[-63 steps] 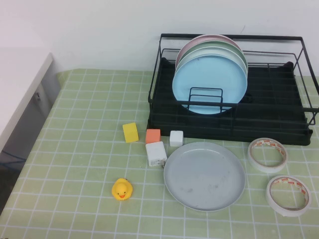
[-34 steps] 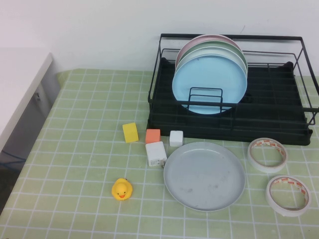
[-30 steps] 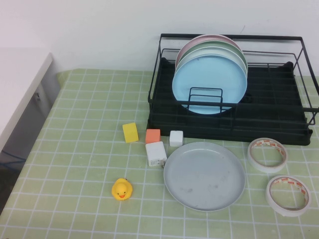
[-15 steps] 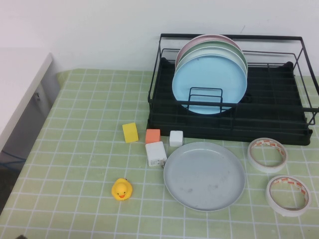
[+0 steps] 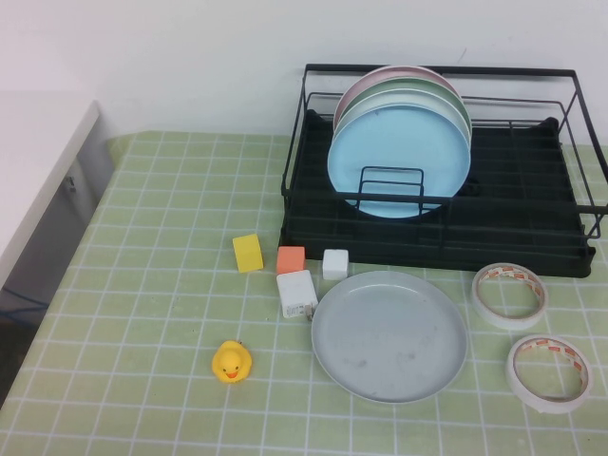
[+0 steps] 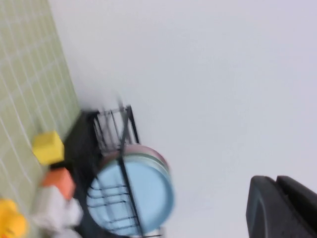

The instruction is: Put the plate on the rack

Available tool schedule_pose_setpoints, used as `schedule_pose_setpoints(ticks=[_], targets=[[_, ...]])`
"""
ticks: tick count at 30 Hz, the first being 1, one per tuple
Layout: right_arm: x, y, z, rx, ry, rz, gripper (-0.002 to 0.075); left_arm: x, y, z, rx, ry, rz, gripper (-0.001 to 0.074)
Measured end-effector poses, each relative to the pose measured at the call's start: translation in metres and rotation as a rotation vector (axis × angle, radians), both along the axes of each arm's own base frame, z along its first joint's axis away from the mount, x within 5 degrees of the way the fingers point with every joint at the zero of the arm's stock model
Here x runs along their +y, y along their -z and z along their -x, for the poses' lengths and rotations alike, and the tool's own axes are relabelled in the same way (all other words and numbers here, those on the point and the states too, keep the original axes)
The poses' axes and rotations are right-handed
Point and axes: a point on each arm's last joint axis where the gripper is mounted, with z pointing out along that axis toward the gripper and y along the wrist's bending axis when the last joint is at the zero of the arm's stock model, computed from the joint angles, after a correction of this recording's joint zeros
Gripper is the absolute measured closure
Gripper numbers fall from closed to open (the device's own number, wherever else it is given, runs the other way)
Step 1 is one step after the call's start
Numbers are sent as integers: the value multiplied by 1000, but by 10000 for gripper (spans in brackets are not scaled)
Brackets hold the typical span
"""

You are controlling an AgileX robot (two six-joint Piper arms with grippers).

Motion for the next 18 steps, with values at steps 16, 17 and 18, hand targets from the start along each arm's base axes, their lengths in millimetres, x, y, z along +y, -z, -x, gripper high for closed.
schedule_pose_setpoints(ticks=[16, 17, 18], targets=[[3, 1, 1, -18, -101, 211, 715, -33, -104, -53, 113, 480, -1208, 736], [4, 1, 1, -20, -105, 218, 715, -34, -108, -65, 145, 518, -1255, 736], [4, 1, 1, -22, -111, 225, 715, -36, -112, -77, 175, 560, -1300, 736]])
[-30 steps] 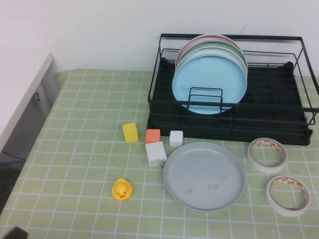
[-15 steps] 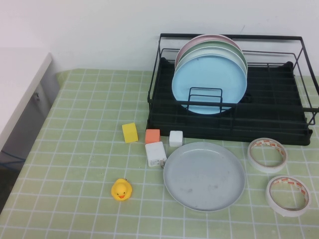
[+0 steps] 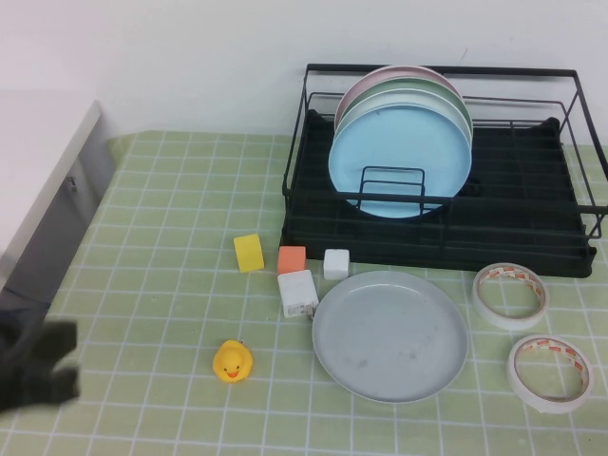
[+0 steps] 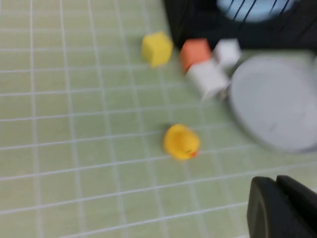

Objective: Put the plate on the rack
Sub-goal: Pick up the plate from the table

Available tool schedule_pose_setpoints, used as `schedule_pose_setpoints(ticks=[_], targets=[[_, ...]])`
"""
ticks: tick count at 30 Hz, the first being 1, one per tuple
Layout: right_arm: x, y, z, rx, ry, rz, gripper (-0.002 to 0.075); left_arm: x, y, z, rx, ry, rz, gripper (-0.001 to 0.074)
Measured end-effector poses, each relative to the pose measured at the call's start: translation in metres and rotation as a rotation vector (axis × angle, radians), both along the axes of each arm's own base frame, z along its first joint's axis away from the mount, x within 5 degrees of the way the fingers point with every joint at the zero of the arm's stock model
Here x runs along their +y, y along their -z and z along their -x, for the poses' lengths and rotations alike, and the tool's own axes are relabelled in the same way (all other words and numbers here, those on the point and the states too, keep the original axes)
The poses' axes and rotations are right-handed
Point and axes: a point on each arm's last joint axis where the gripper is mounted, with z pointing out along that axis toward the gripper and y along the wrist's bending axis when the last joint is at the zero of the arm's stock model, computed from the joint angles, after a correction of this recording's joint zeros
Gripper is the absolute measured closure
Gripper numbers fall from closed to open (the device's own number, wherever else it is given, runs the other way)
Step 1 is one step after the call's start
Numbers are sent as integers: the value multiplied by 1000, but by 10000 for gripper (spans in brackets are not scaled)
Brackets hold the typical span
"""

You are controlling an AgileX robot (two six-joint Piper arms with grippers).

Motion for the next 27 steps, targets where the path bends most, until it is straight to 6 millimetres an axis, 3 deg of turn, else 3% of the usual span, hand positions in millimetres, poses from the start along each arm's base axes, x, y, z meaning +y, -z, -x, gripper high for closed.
schedule_pose_setpoints(ticks=[4, 8, 15, 18, 24, 27], targets=[[1, 0, 0, -5, -17, 5, 715, -8, -4, -48, 101, 48, -107, 736], [3, -1, 0, -9, -37, 15, 715, -25, 8, -90, 190, 114, -162, 736], [3, -1, 1, -9, -44, 16, 715, -89, 37, -132, 316, 272, -212, 713], [4, 0, 1, -7, -48, 17, 715, -116, 53, -147, 369, 312, -222, 622], [4, 0, 1, -7, -50, 16, 713, -153, 91, -181, 513, 263, -149, 293], [4, 0, 1, -9, -53, 20, 714, -165, 112, -196, 573, 235, -102, 238]])
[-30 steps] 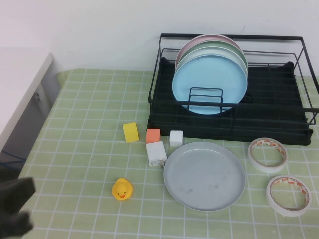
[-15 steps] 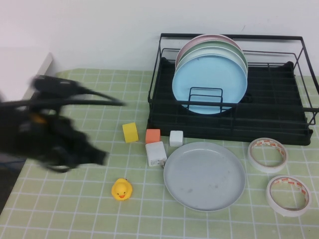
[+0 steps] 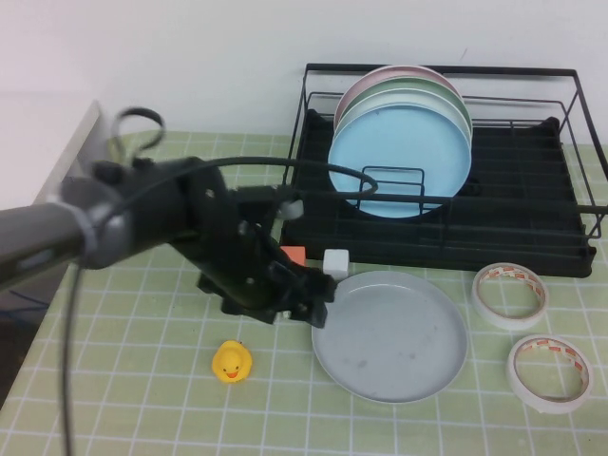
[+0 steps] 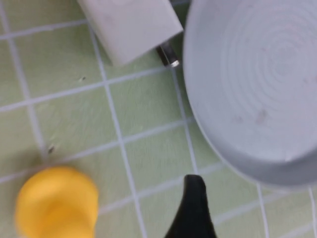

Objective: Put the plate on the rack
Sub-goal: Pick up the plate from the table

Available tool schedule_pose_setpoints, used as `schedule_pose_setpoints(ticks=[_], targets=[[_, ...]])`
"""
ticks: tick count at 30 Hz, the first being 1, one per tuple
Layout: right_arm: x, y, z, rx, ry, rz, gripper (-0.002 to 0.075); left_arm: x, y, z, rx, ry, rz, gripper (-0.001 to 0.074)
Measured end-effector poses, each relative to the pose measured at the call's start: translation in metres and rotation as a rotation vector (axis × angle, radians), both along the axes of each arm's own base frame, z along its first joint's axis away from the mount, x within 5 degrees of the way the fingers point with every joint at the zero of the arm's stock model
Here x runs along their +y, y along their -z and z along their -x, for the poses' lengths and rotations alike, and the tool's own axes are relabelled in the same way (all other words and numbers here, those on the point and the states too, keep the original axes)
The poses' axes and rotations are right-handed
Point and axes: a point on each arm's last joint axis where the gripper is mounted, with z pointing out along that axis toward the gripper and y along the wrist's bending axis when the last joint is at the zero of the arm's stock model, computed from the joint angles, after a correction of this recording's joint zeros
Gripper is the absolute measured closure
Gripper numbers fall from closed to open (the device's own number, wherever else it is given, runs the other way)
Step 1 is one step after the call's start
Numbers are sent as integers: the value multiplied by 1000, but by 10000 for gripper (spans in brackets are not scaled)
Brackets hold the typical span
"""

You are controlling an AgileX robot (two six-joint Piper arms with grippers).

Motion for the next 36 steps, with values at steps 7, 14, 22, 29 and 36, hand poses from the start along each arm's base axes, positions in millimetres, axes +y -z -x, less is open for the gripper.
schedule_pose_setpoints(ticks=[7, 14, 22, 29, 36], targets=[[0, 0, 0, -1, -4, 7, 714, -18, 51, -27, 79, -26, 5, 266], [0, 0, 0, -3, -6, 13, 714, -34, 75, -40, 77, 9, -8, 295], [0, 0, 0, -4, -8, 17, 714, -60, 90, -34, 26, 83, -112, 306], [0, 0, 0, -4, -11, 20, 714, -60, 91, -36, 24, 32, -143, 516], [0, 0, 0, -5, -12, 23, 714, -63, 91, -39, 33, -16, -93, 710]])
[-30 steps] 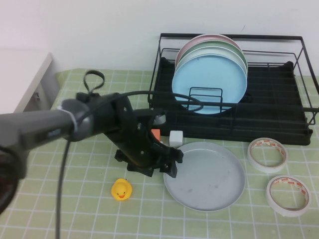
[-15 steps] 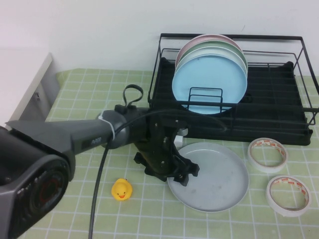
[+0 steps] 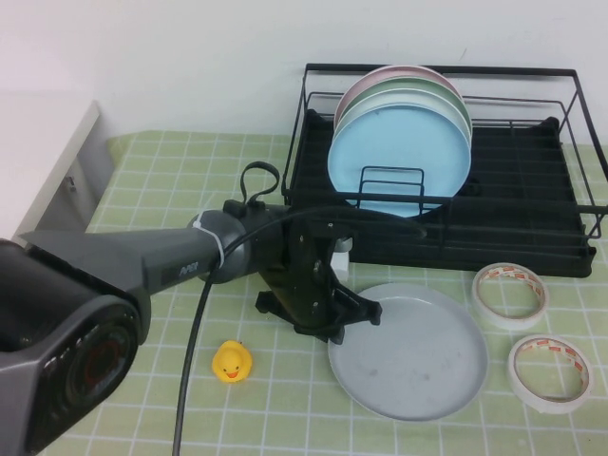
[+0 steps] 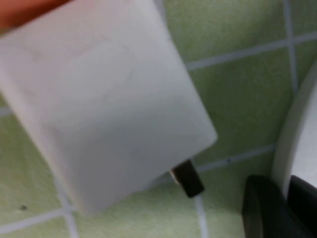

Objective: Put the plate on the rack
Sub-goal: Pick up the plate from the table, then hand over the plate

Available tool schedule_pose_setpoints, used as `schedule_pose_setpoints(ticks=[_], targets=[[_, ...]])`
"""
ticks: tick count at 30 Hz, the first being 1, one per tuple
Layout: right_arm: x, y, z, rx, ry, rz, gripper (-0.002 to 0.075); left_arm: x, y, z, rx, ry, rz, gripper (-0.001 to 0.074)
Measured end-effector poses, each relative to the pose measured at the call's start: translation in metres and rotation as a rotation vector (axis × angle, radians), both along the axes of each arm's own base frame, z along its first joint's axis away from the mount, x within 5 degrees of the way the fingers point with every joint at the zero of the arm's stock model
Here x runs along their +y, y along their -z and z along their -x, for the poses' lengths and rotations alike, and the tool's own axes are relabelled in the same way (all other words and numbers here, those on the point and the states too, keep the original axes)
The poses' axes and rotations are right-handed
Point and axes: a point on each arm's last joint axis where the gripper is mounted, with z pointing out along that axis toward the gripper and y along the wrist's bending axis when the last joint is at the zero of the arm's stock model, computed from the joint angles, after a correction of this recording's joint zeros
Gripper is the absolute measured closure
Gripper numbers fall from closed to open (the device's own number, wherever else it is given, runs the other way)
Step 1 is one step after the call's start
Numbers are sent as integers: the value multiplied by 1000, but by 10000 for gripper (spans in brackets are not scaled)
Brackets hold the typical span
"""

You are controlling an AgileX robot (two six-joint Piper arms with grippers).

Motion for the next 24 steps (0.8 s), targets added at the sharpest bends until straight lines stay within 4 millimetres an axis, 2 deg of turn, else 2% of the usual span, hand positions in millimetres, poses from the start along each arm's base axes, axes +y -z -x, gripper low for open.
schedule_pose_setpoints(ticks=[6, 10, 15, 18, 21, 24], targets=[[0, 0, 0, 0, -2, -11, 714, 4, -4, -1, 130, -33, 155, 731], [1, -1, 0, -1, -4, -23, 714, 19, -15, -11, 169, -11, 278, 732], [1, -1, 0, -8, -2, -39, 714, 33, -37, -19, 103, 82, 368, 732], [2, -2, 0, -11, -3, -70, 701, 37, -61, -18, 41, 156, 389, 732], [5, -4, 1, 1, -42, -79, 626, 40, -89, -11, -17, 225, 407, 732], [9, -22, 4, -42, -83, -72, 476, 43, -119, 0, -93, 280, 440, 732]])
